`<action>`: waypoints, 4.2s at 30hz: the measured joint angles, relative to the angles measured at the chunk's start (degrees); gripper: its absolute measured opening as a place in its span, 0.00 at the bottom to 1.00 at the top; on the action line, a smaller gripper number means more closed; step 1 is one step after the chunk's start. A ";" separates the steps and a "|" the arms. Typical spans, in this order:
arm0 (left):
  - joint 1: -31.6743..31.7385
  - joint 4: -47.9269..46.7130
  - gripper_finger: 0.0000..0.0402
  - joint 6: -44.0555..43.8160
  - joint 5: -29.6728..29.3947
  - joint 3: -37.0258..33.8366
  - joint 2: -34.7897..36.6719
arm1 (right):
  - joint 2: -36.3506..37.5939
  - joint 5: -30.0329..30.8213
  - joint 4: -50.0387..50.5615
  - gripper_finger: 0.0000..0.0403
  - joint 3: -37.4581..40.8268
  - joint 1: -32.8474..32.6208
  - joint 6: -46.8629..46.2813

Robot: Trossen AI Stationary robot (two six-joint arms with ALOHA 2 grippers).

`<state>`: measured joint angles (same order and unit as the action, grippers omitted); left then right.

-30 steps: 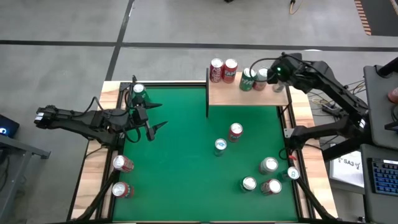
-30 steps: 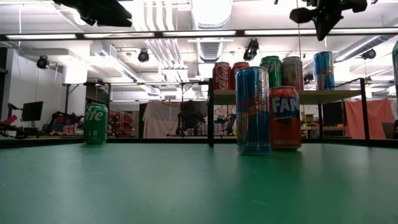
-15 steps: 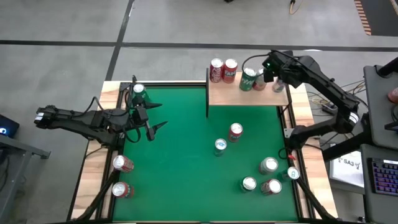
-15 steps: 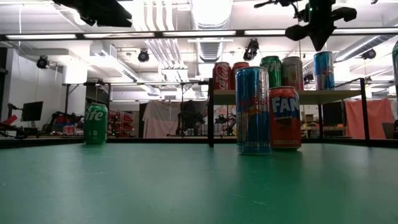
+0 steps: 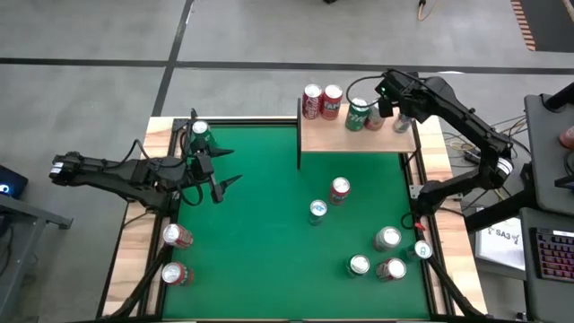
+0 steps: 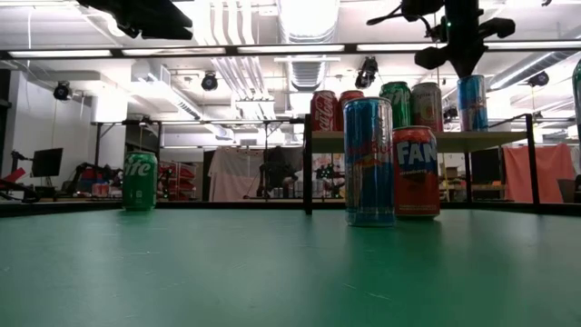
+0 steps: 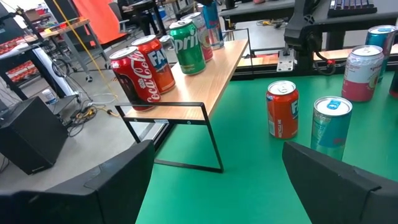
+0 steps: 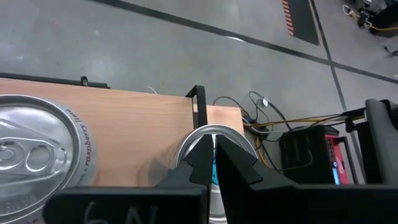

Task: Place canned beverage on shelf
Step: Put the top blue soda can on the shelf, then put the right red soda can on the shelf aligned with the other red soda can

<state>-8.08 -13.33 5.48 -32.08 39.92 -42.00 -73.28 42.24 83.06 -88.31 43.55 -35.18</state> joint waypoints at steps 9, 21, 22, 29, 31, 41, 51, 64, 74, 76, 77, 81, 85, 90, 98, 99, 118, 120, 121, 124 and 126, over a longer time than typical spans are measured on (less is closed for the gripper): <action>0.00 -0.02 0.84 0.00 0.04 0.00 0.00 | -0.13 -0.24 -1.57 0.03 0.04 0.00 0.86; 0.01 0.00 0.84 0.00 0.11 0.00 0.00 | 3.28 -8.81 1.48 0.03 -5.20 -2.42 -1.03; 0.00 0.00 0.84 0.00 0.11 0.00 0.01 | 3.33 -10.84 3.46 0.03 -5.76 -2.40 -2.49; 0.00 0.00 0.84 -0.04 0.15 0.00 0.02 | 5.36 -17.88 6.78 0.03 -5.18 -2.31 -7.41; 0.01 0.00 0.84 -0.17 0.17 0.00 0.02 | 5.49 -17.27 6.96 0.03 -3.95 -2.26 -7.66; 0.01 -0.11 0.84 -0.22 0.19 0.00 0.01 | 4.94 -13.53 6.94 0.03 0.40 -1.02 -6.95; 0.00 -0.30 0.84 -0.22 0.19 0.00 0.02 | 4.90 -7.11 7.00 0.03 0.98 -0.87 -5.85; 0.00 -0.41 0.84 -0.24 0.17 -0.01 0.02 | 4.86 -4.27 6.87 0.03 1.09 -0.87 -4.90; 0.02 -0.41 0.84 -0.22 0.17 0.00 -0.49 | 4.86 -5.86 6.45 0.03 2.27 -0.87 -5.33; 0.00 -0.35 0.84 -0.23 0.17 -0.02 -1.01 | 4.86 -4.53 6.16 0.03 2.86 -0.87 -5.27; 0.02 -0.37 0.84 -0.20 0.17 -0.02 -1.23 | 4.86 -4.25 5.78 0.03 3.25 -0.87 -5.15; 0.00 0.24 0.84 0.67 0.17 -0.02 -2.24 | 4.81 -3.41 3.69 0.03 4.75 -0.87 -4.37; 0.00 0.83 0.84 1.38 0.15 -0.02 -2.98 | 4.81 -3.17 1.53 0.03 5.40 -0.87 -3.72; 0.00 0.83 0.84 1.51 0.14 0.28 -3.77 | 4.81 -1.62 0.80 0.03 5.42 -0.87 -2.62; 0.00 0.86 0.84 1.55 0.13 0.35 -4.17 | 4.84 -2.02 0.33 0.03 5.42 -0.87 -2.27; 0.02 0.86 0.84 1.55 0.13 0.35 -4.17 | 4.90 -2.52 0.35 0.03 5.42 -0.87 -2.25; 0.00 1.95 0.84 0.93 0.13 0.44 -4.16 | 8.39 -5.51 -1.67 0.03 3.87 -21.64 -10.25; 0.01 2.28 0.84 0.82 0.13 0.44 -4.17 | 8.36 -2.38 -1.52 0.03 4.07 -24.09 -11.58; 0.02 2.31 0.84 0.55 0.13 0.44 -4.17 | 8.36 -1.03 -1.27 0.03 4.07 -24.64 -11.89; 0.01 2.27 0.84 0.14 0.13 0.44 -4.17 | 8.36 0.24 -0.19 0.03 4.09 -24.37 -12.79; 0.01 2.28 0.84 0.00 0.13 0.44 -4.17 | 8.36 0.47 0.05 0.03 4.09 -23.77 -12.54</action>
<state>-8.06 -11.05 5.48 -31.94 40.36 -46.17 -64.93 42.71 83.12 -84.23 19.78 -47.72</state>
